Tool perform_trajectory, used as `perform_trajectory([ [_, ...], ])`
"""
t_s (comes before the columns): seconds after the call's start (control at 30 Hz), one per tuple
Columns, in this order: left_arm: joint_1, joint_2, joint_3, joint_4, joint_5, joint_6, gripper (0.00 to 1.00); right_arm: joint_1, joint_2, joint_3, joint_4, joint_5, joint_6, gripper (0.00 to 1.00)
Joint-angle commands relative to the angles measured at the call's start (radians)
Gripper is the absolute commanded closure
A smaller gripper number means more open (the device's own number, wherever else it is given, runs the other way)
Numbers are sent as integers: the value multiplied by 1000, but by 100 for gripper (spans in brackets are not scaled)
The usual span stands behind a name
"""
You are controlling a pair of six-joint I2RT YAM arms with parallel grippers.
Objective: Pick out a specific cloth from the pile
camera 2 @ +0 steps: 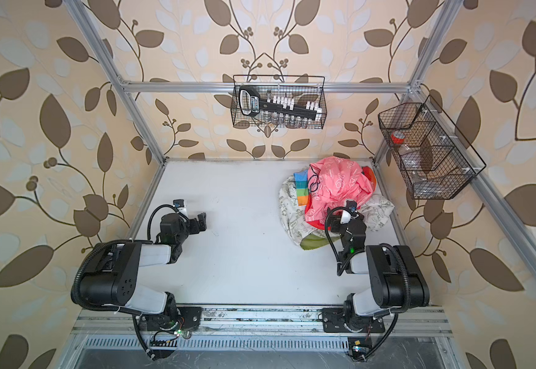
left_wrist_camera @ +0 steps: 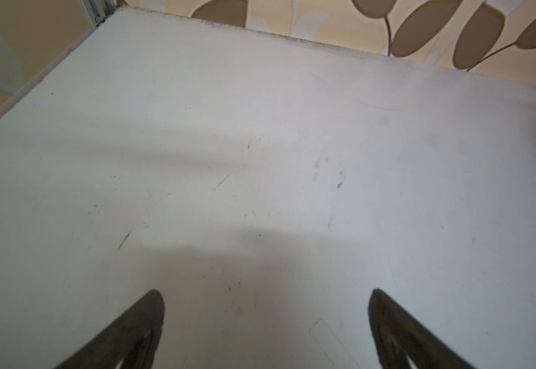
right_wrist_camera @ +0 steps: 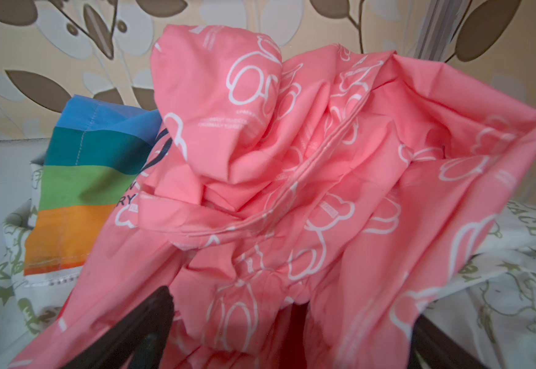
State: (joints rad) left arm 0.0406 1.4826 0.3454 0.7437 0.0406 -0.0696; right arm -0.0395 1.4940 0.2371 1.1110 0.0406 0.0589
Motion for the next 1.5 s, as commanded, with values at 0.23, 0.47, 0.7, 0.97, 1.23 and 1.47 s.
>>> perform_trajectory([
  [0.23, -11, 8, 30, 8, -42, 25, 1, 6, 5, 1, 13, -16, 3, 0],
  [0.47, -12, 8, 30, 6, -45, 27, 1, 6, 5, 2, 10, -18, 3, 0],
  [0.7, -13, 8, 30, 6, -49, 27, 1, 6, 6, 7, 7, -44, -9, 0],
  [0.97, -15, 8, 30, 6, -51, 27, 1, 4, 6, 4, 6, -45, -10, 0],
  [1.23, -26, 5, 70, -68, 15, 73, 1, 9, -28, 48, -85, -12, 3, 0],
  [1.47, -56, -154, 180, -389, -6, 46, 1, 72, -111, 288, -638, 133, 41, 1],
])
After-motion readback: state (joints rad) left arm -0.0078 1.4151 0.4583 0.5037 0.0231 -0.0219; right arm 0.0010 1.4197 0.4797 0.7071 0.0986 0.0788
